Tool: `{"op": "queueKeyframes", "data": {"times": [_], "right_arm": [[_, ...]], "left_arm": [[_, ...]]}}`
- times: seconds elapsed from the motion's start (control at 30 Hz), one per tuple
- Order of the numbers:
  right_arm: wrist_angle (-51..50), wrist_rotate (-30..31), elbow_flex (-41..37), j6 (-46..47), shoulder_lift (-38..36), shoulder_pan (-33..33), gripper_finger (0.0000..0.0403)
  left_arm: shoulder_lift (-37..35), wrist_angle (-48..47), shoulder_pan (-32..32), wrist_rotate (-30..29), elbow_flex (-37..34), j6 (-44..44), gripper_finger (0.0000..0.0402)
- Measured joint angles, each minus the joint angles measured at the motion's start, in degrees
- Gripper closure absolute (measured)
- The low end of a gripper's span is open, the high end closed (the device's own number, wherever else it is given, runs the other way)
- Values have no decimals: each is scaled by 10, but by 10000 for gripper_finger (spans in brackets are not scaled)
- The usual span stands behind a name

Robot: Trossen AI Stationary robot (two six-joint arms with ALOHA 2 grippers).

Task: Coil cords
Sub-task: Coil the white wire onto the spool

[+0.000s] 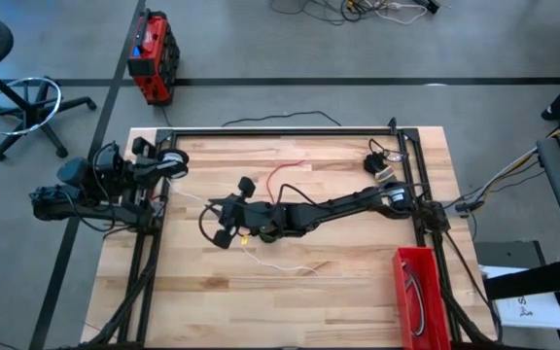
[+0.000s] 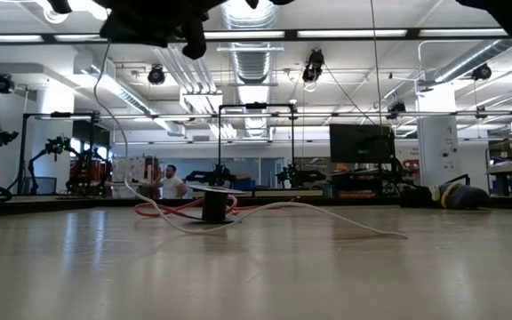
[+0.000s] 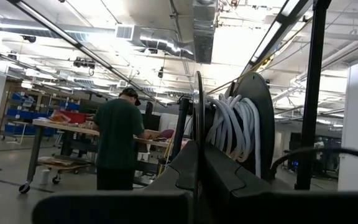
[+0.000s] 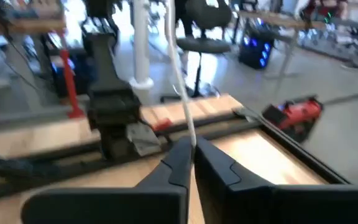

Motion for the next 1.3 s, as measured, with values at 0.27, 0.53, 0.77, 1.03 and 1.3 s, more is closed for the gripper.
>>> {"op": "queueKeyframes", "data": {"times": [0.27,0.53,0.77,1.03,1.3], "right_arm": [[-198,54,4,51,-88,1,400],[-413,51,5,161,-213,-16,401],[-443,-13,4,208,-256,-17,402],[-460,-57,3,257,-253,-18,403],[-523,-55,3,278,-254,-20,403]], "left_arm": [[-1,-20,0,24,0,28,401],[38,-58,0,85,1,73,401],[145,-77,0,44,3,78,401],[270,-133,1,-21,46,91,401],[314,-133,0,-10,57,97,401]]}}
